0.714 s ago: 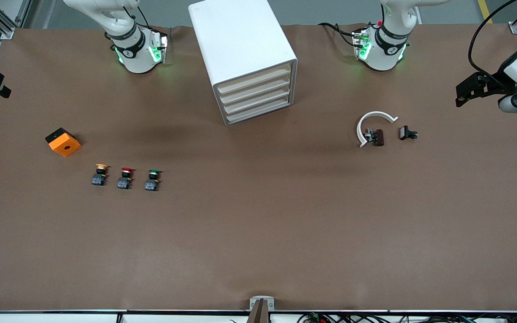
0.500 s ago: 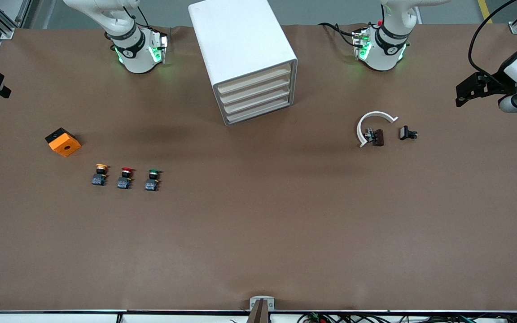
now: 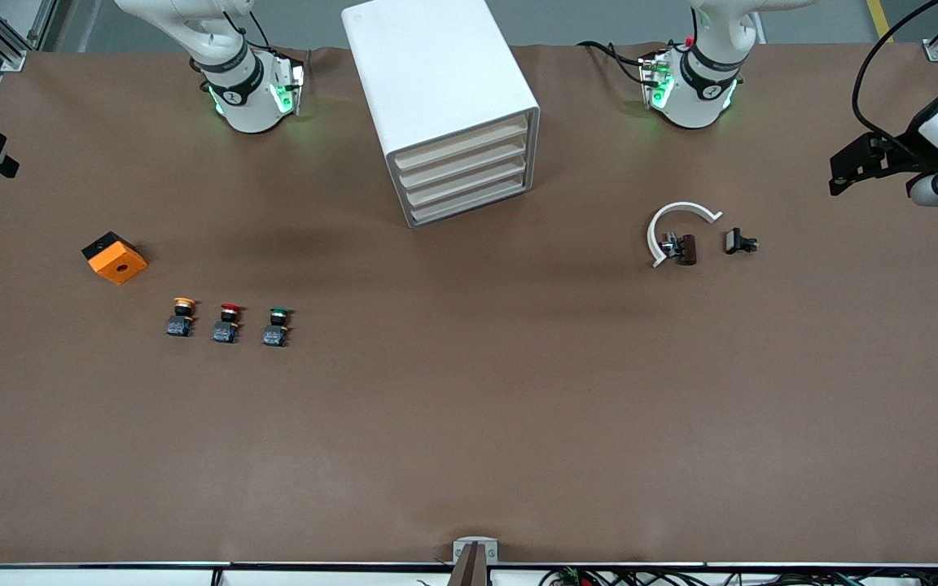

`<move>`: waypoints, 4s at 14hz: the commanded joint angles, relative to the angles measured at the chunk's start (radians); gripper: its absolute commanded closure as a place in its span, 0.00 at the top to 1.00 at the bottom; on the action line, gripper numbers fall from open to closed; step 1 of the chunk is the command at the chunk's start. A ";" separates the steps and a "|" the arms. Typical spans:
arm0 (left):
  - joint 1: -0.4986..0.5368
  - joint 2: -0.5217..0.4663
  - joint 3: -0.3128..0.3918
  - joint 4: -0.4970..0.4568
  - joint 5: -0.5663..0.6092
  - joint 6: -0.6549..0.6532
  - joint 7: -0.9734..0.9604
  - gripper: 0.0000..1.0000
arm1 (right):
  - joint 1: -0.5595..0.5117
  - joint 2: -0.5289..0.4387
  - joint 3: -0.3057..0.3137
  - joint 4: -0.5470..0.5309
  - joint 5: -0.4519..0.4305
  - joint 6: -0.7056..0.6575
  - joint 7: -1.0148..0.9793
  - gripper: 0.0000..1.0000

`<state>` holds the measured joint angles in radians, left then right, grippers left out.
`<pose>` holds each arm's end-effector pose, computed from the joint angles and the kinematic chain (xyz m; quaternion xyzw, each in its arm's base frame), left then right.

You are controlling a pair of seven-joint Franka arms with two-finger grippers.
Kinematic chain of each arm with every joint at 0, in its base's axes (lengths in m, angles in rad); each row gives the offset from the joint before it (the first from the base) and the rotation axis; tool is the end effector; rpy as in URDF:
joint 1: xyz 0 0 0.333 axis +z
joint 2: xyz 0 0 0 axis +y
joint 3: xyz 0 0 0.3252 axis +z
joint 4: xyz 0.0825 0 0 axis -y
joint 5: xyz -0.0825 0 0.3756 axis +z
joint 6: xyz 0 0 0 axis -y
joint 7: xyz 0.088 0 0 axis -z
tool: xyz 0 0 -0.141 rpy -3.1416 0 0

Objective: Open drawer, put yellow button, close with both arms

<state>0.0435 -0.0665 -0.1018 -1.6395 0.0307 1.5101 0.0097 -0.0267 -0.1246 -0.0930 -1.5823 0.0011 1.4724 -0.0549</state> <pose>0.5148 -0.0272 0.5983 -0.9988 0.0333 0.0311 0.0195 0.4916 -0.0623 0.6503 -0.9994 0.0320 -0.0076 0.0057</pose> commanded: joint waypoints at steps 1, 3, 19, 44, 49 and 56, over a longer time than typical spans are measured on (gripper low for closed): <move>-0.002 0.060 -0.004 0.021 -0.028 -0.024 0.006 1.00 | 0.004 -0.020 -0.005 -0.018 -0.003 0.002 -0.017 1.00; -0.008 0.115 -0.019 0.018 -0.087 -0.022 -0.008 1.00 | 0.007 -0.021 -0.005 -0.016 -0.003 0.002 -0.017 1.00; -0.203 0.464 -0.165 0.003 -0.265 0.117 -0.828 1.00 | 0.005 -0.017 -0.002 -0.004 -0.013 -0.003 -0.017 1.00; -0.237 0.896 -0.231 0.132 -0.839 -0.354 -2.158 1.00 | -0.029 0.261 -0.005 -0.183 0.022 0.300 0.042 1.00; -0.278 0.909 -0.226 0.156 -0.835 -0.354 -2.294 1.00 | -0.027 0.278 -0.005 -0.447 0.022 0.720 0.050 1.00; -0.340 0.916 -0.219 0.156 -0.845 -0.352 -2.323 0.66 | -0.022 0.404 -0.004 -0.619 0.020 1.096 0.050 1.00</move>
<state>-0.2734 0.8355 -0.3314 -1.5105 -0.7996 1.1773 -2.2870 -0.0455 0.2668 -0.1035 -2.1461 0.0144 2.4784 -0.0149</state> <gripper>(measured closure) 0.313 0.000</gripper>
